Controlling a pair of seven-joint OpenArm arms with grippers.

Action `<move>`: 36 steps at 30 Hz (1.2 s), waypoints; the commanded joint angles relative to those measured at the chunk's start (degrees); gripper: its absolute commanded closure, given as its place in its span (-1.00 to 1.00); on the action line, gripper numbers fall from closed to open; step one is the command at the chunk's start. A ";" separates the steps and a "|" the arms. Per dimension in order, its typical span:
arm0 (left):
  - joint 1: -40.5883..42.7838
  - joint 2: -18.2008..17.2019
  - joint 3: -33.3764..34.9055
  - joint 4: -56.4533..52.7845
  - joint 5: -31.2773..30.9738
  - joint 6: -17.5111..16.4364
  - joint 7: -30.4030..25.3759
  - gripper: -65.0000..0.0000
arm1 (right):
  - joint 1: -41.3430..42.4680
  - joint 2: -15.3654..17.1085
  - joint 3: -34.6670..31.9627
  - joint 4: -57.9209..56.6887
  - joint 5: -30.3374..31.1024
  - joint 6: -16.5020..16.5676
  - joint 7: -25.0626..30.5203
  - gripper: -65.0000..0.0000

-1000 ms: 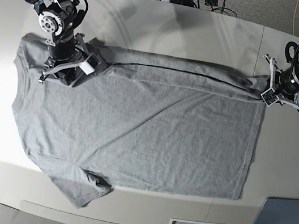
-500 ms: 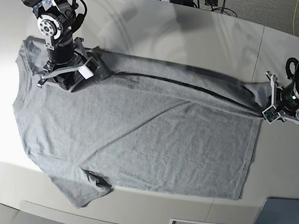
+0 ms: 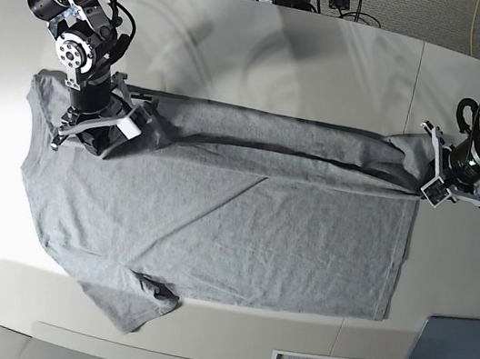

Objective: Fold the T-shirt properly
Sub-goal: 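Lift the gripped edge and fold it across the shirt body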

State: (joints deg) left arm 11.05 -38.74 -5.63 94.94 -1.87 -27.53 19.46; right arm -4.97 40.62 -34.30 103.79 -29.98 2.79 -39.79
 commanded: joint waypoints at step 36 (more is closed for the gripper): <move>-3.06 -0.31 -0.57 -3.65 -9.40 4.24 3.78 0.37 | 2.40 -2.71 0.55 -0.04 0.42 -12.13 -3.82 0.22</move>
State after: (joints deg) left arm 8.73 -37.91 -5.65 90.15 -10.94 -23.40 24.36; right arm -3.31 37.12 -34.30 102.50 -28.42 -8.67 -44.16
